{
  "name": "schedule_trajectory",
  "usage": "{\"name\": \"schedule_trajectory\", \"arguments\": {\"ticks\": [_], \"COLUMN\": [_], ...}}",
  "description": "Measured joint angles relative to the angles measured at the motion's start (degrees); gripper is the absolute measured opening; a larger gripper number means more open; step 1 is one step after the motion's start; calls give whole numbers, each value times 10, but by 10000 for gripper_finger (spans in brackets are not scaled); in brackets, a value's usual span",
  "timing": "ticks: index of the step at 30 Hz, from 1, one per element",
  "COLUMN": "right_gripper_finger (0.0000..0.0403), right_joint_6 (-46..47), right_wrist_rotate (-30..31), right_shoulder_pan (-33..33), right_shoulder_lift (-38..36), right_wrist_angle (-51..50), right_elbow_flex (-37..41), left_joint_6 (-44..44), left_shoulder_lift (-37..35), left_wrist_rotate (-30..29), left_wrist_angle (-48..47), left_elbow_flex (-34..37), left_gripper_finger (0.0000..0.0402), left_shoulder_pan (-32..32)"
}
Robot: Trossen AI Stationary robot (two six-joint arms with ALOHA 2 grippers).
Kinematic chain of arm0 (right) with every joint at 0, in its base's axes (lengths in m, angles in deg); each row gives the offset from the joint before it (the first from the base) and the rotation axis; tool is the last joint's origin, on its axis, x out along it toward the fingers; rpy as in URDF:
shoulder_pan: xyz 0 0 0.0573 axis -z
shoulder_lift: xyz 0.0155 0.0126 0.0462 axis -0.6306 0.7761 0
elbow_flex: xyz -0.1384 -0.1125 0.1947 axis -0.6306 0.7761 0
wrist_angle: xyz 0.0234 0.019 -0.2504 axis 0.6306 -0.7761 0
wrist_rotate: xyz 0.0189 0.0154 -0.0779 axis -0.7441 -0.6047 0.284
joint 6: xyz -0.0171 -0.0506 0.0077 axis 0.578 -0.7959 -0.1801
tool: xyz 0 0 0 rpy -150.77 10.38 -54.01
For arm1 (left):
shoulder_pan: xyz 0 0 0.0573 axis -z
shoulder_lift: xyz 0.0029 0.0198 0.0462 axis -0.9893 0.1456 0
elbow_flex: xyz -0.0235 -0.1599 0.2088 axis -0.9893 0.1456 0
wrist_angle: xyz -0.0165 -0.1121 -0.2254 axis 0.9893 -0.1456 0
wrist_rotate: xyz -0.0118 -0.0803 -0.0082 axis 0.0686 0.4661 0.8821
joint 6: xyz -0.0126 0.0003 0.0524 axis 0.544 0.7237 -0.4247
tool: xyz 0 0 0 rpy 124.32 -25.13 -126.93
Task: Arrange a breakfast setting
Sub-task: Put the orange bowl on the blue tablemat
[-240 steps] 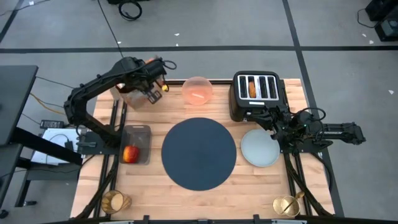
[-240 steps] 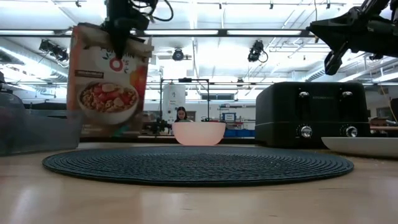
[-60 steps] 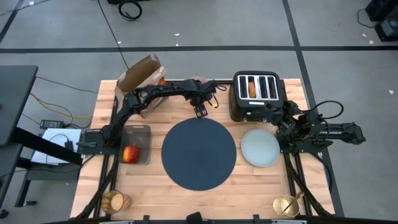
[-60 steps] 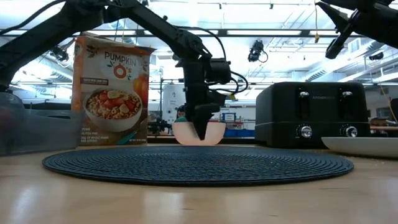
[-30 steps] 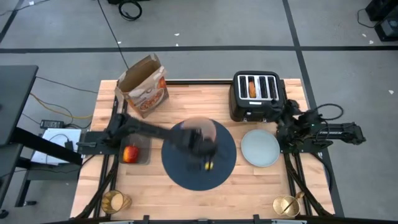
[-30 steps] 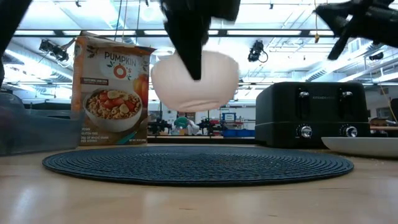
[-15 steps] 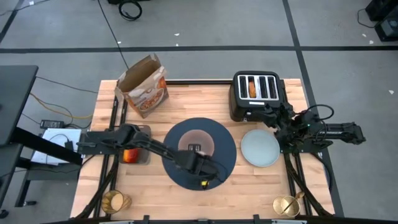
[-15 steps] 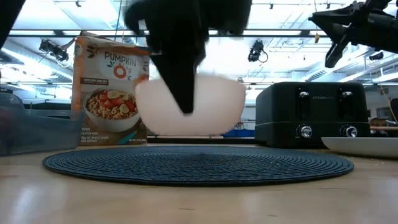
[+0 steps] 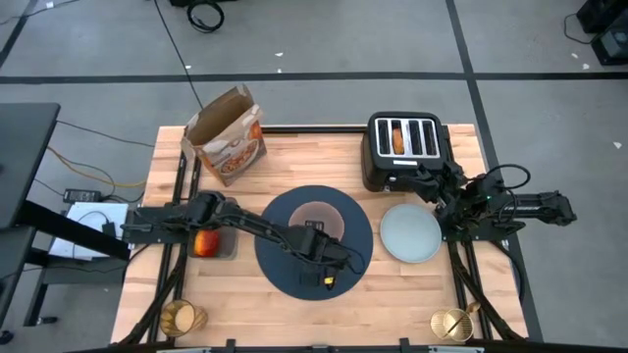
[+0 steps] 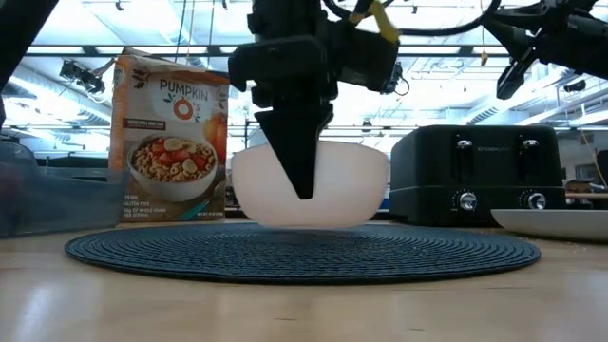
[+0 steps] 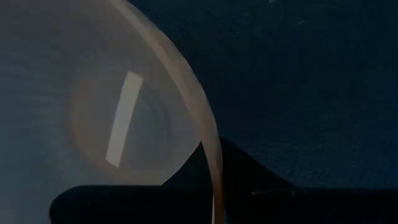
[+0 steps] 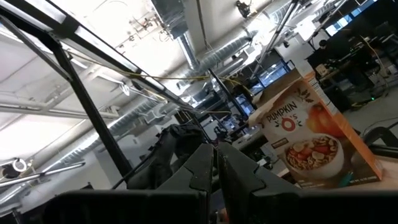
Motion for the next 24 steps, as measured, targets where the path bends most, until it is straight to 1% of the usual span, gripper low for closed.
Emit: {"name": "schedule_trajectory", "arguments": {"ticks": [11,16,24], "right_gripper_finger": [35,35,36], "right_joint_6": [1,2,2], "right_wrist_rotate": [2,2,2], "right_shoulder_pan": [0,0,0], "right_shoulder_lift": [0,0,0], "right_wrist_angle": [0,0,0], "right_elbow_flex": [0,0,0], "left_joint_6": [-2,-3,-4], "left_shoulder_lift": [0,0,0], "left_wrist_rotate": [14,48,53], "left_wrist_angle": [-4,-5,-29], "left_elbow_flex": [0,-1,-1], "left_gripper_finger": [25,20,22], "left_shoulder_pan": [2,4,5]}}
